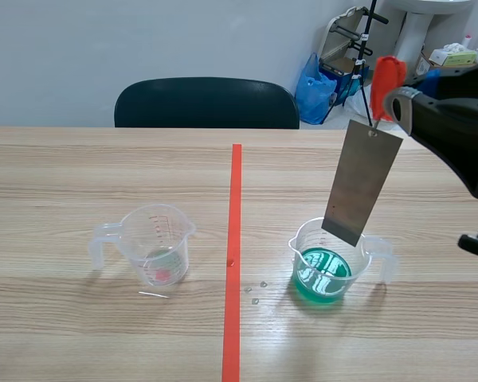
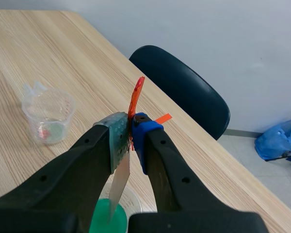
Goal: Do the redox reaction experiment
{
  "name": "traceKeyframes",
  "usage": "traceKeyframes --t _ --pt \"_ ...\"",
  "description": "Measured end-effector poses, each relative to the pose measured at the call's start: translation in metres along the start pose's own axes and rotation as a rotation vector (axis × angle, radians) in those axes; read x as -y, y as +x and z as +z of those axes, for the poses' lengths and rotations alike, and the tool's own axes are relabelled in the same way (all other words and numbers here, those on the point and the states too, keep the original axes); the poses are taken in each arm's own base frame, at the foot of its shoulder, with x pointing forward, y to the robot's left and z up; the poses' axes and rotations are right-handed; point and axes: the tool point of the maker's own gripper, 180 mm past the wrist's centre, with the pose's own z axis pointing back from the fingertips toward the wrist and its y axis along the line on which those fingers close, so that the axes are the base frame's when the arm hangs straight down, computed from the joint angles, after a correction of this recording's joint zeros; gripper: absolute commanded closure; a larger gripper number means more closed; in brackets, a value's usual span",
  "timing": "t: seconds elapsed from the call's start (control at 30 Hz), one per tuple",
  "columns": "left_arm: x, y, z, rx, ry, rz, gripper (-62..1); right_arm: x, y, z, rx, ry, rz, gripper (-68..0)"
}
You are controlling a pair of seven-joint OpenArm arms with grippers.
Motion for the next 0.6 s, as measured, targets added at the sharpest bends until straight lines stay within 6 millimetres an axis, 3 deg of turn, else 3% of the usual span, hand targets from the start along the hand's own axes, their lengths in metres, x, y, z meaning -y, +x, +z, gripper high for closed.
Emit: traceKeyframes --t 0.6 --pt "0.0 0.0 0.0 0.0 0.0 0.0 -62.3 0.001 -0.037 -0.009 -0.049 0.009 -0.05 -2.0"
